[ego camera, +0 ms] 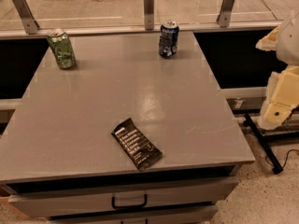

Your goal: Move rxbar chocolate near green can

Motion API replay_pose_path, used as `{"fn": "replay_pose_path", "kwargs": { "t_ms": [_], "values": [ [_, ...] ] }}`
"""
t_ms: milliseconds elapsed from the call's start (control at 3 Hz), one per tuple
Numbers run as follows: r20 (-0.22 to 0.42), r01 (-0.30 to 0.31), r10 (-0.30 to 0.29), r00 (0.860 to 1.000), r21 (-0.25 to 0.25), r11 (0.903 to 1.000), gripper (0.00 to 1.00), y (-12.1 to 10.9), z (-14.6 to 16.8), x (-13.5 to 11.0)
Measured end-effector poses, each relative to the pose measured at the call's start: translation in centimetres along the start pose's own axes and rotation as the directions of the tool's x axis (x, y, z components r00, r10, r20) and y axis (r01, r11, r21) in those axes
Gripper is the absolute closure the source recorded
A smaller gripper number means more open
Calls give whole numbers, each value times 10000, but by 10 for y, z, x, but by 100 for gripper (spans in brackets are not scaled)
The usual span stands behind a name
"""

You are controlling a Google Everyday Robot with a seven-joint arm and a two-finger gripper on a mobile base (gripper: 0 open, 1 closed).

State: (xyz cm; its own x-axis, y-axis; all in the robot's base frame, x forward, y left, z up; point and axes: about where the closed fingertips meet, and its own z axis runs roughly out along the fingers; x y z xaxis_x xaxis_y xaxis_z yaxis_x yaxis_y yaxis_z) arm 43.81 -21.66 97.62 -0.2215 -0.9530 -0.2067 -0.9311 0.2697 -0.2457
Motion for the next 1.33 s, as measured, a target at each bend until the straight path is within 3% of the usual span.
{"fn": "replay_pose_path", "kwargs": {
  "t_ms": [333, 667, 1333],
  "values": [
    [1, 0, 0, 10000, 2, 10000, 0, 0, 0, 0],
    [649, 140, -114, 9978, -392, 9991, 0, 7, 17, -29],
    [2288, 97, 212, 9732, -1332, 9910, 0, 40, 72, -117]
  ]
}}
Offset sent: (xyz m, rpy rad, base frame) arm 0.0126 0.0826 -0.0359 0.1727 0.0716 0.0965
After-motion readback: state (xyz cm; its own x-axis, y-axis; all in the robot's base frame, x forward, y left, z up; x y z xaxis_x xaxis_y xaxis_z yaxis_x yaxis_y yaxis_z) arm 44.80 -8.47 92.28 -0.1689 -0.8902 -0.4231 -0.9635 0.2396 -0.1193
